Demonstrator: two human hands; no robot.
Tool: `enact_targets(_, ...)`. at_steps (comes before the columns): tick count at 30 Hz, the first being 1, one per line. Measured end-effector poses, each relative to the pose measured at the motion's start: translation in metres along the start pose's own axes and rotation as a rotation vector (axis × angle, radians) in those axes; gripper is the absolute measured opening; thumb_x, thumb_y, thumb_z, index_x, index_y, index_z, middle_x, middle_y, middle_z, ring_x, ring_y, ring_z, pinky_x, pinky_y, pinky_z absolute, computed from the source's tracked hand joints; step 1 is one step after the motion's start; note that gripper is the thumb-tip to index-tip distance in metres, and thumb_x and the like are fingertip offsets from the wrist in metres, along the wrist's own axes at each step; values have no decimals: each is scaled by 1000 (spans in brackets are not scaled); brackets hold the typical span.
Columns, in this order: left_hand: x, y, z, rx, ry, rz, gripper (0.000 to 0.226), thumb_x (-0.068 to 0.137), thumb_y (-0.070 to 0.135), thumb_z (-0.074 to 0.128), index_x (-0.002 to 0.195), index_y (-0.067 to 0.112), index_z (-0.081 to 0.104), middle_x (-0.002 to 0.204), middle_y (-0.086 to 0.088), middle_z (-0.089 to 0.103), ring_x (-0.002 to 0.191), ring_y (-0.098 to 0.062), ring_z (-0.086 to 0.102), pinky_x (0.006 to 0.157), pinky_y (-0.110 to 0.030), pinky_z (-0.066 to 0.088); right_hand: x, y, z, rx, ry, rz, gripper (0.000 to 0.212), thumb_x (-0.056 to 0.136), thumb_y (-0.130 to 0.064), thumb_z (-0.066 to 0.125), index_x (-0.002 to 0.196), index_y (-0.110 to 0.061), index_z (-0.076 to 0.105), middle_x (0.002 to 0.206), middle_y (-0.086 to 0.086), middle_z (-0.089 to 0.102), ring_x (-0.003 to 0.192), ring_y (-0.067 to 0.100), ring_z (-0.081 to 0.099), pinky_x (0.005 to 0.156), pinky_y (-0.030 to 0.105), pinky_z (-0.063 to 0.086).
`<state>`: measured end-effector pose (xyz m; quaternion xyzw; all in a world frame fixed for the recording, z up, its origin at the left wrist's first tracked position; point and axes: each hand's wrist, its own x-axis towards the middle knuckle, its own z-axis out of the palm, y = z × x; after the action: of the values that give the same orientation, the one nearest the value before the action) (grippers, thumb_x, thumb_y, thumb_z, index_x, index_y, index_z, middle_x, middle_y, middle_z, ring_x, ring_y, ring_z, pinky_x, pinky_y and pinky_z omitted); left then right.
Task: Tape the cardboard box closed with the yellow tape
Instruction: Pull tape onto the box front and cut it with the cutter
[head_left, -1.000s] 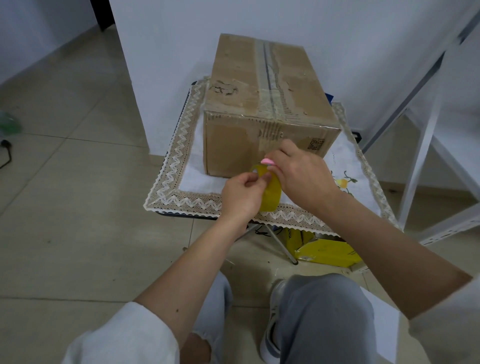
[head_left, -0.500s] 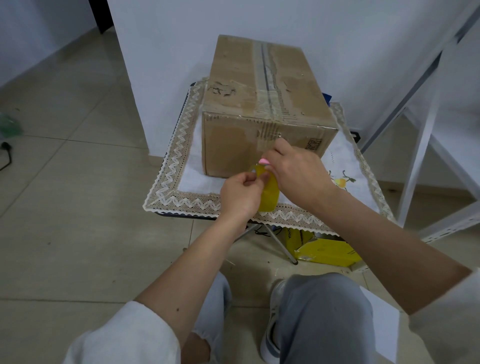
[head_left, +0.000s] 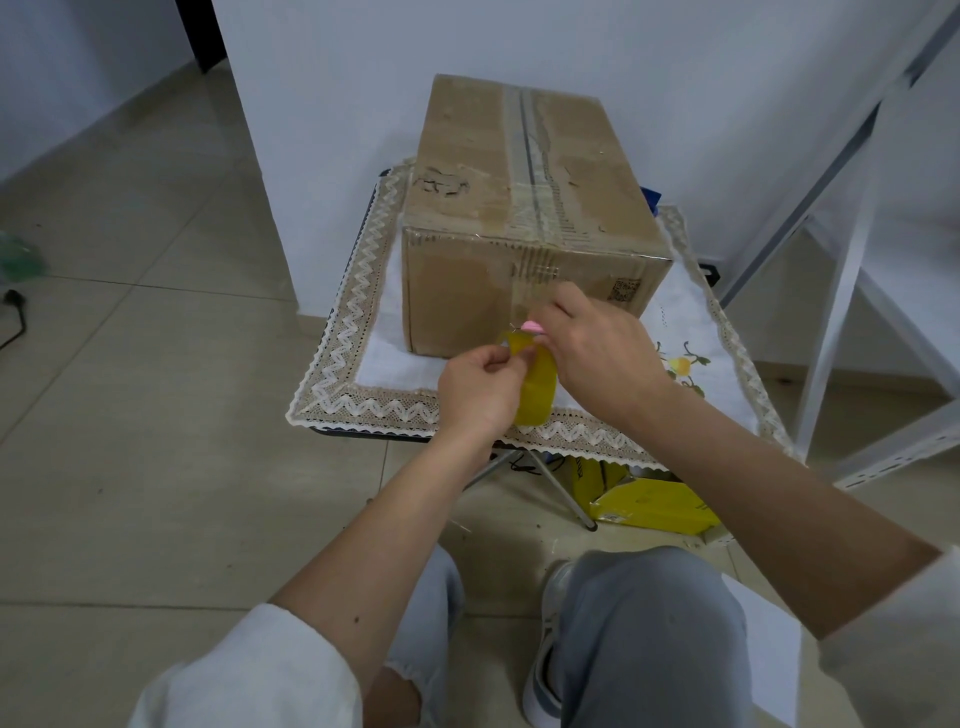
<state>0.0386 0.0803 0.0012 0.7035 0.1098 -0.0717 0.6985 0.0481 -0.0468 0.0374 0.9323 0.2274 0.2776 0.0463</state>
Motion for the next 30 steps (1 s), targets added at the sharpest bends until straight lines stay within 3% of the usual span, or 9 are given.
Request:
enact_targets(4, 0, 0, 1, 17, 12, 10, 18, 89, 34, 69, 90, 16, 72, 75, 7, 65, 69, -10, 58, 66, -25, 46, -7, 3, -3, 33, 20, 12, 17, 77, -4, 81, 81, -2, 64, 79, 13, 58, 49, 25, 55, 45, 23, 32)
enact_targets(7, 0, 0, 2, 23, 24, 1, 28, 88, 37, 70, 102, 14, 72, 88, 2, 70, 79, -14, 62, 74, -28, 50, -6, 2, -6, 50, 34, 15, 15, 82, -9, 78, 81, -2, 64, 79, 13, 58, 52, 25, 56, 44, 25, 36)
enact_targets(9, 0, 0, 1, 20, 17, 3, 30, 88, 38, 70, 103, 12, 72, 90, 0, 70, 80, -16, 62, 72, -29, 50, -3, 0, -7, 42, 26, 10, 15, 80, -7, 79, 79, -3, 64, 77, 13, 57, 51, 25, 56, 44, 24, 35)
enact_targets(13, -1, 2, 0, 15, 4, 8, 24, 89, 36, 69, 93, 12, 71, 77, 4, 65, 68, -11, 56, 60, -24, 41, 7, -6, -9, -10, -43, -28, 20, 66, 0, 84, 75, -5, 67, 74, 11, 57, 48, 25, 56, 42, 23, 30)
enact_targets(18, -2, 2, 0, 27, -1, 18, 22, 90, 31, 68, 71, 21, 63, 67, 6, 59, 60, -9, 49, 59, -26, 37, 17, -11, -11, -89, -122, -70, 26, 55, 1, 88, 69, -6, 67, 69, 11, 57, 42, 24, 53, 44, 21, 22)
enact_targets(23, -3, 4, 0, 30, -6, 15, 19, 91, 32, 67, 80, 17, 64, 71, 5, 61, 64, -10, 52, 58, -25, 37, 20, -12, -15, -112, -212, -98, 9, 75, 3, 73, 82, 0, 68, 82, 16, 60, 56, 31, 59, 49, 28, 29)
enact_targets(27, -3, 5, -1, 48, -1, 17, 20, 91, 32, 67, 77, 18, 64, 69, 6, 59, 60, -9, 49, 57, -25, 37, 20, -11, -17, -113, -189, -72, 23, 56, 5, 85, 69, -2, 67, 70, 14, 58, 42, 27, 54, 44, 22, 25)
enact_targets(30, -3, 5, -1, 45, 10, 15, 19, 90, 32, 68, 79, 17, 65, 70, 6, 60, 62, -10, 50, 57, -25, 39, 16, -7, -14, -102, -180, -67, 20, 62, 5, 83, 70, -1, 65, 70, 15, 57, 42, 28, 53, 44, 23, 25)
